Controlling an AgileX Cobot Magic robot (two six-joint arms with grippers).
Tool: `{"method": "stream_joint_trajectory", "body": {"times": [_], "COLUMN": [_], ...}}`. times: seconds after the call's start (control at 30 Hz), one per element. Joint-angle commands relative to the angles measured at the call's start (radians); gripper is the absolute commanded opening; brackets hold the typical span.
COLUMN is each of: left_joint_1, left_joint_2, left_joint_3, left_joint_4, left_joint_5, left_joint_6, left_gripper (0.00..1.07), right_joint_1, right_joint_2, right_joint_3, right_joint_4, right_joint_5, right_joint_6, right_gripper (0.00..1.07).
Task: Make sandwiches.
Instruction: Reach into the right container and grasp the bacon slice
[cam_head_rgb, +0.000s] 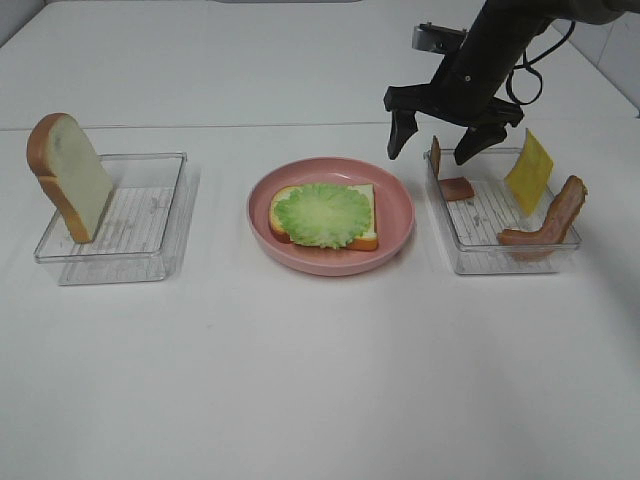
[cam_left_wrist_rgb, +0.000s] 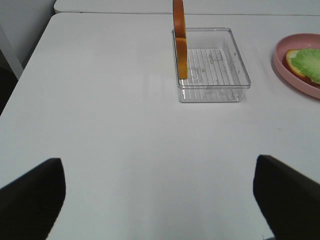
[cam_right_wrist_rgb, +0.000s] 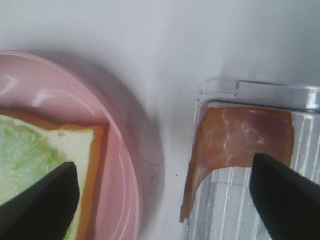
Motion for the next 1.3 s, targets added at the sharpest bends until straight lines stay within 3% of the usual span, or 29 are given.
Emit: {"method": "stream_joint_trajectory", "body": {"times": [0.03,0.6,0.83,1.07,1.3], "left_joint_1": [-0.003,-0.003,-0.003,-0.003,-0.003], "left_joint_2": [-0.021,-0.021,-0.021,-0.021,-0.021], "left_joint_3": [0.000,0.000,0.000,0.000,0.000], "left_joint_4": [-0.010,-0.010,-0.010,-0.010,-0.010], "left_joint_5": [-0.011,-0.011,-0.011,-0.011,-0.011], "left_joint_6": [0.003,0.003,0.003,0.003,0.003], "left_gripper": [0.94,0.94,0.94,0.94,0.94], "right_joint_1": [-0.004,-0.004,-0.004,-0.003,-0.003], "right_joint_2": [0.001,0.014,0.014,0.014,0.014], "right_joint_3": [-0.005,-0.005,-0.005,-0.005,-0.005], "right_joint_4": [-0.026,-0.032,-0.032,-0.034,-0.040], "right_joint_5": [-0.023,-0.047,-0.053,-0.056,-0.042], "right_joint_6": [0.003,0.006,0.005,0.005,0.005], "right_gripper": [0.88,0.79,0.71,0.54,0.53]}}
